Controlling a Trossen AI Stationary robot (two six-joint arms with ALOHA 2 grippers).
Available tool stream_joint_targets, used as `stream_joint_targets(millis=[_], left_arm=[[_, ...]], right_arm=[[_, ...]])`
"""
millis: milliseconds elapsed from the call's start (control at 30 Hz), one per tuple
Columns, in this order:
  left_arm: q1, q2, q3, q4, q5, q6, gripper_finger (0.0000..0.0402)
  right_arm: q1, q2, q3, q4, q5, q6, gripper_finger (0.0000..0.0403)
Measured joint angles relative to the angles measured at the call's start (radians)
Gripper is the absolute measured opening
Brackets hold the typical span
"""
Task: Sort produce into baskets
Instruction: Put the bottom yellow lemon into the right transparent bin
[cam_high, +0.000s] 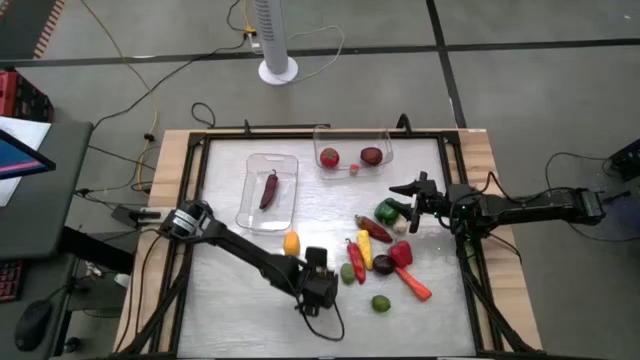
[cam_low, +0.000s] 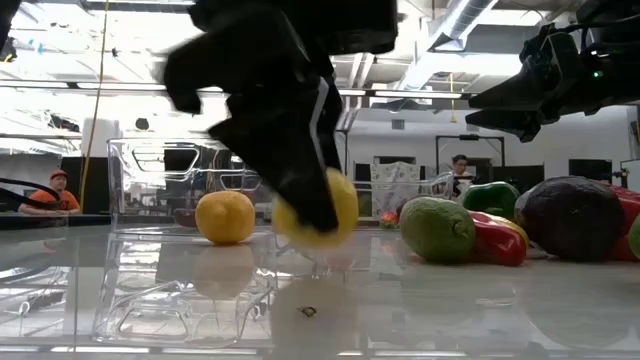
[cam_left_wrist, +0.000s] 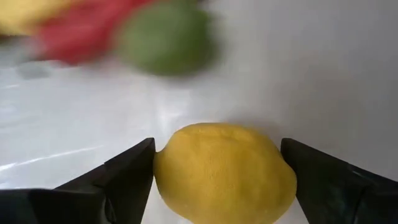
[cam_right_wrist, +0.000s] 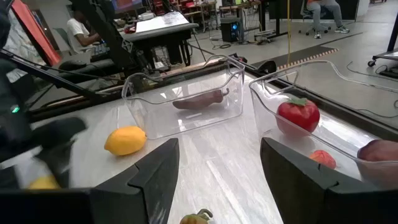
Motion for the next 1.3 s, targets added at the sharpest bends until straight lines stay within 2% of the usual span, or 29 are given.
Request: stream_joint_targets(millis=[200, 300, 433, 567, 733, 967, 1100, 1300], left_arm=[[0.101, -0.052, 0.0, -0.022, -0.189, 0.087, 0.0312], [0.172, -0.072, 0.0, 0.023, -0.299, 0.14, 0.0312], [0.292, -0.072, 0.0, 0.125, -0.369, 0.215, 0.0312], [0.41, -0.07, 0.0, 0.254, -0.38, 0.294, 0.0314], [0.5, -0.075, 0.0, 0.411, -0.377, 0.401, 0.0315], [0.612, -0.076, 0.0, 0.471, -0.34, 0.33, 0.0322], [0.641, -0.076, 0.0, 0.459, -0.337, 0.315, 0.0352], [0.596, -0.097, 0.012, 0.441, -0.343, 0.43, 0.0385]], right_arm=[[0.0, 0.0, 0.0, 0.002, 0.0, 0.0, 0.0254], [0.0, 0.0, 0.0, 0.003, 0.0, 0.0, 0.0254], [0.0, 0.0, 0.0, 0.006, 0.0, -0.005, 0.0254], [0.0, 0.0, 0.0, 0.005, 0.0, -0.008, 0.0254], [0.0, 0.0, 0.0, 0.005, 0.0, -0.024, 0.0254], [-0.01, 0.0, 0.0, 0.004, 0.0, -0.039, 0.0254], [-0.01, 0.0, 0.0, 0.004, 0.0, -0.037, 0.0254], [-0.009, 0.0, 0.0, 0.004, 0.0, -0.036, 0.0254]])
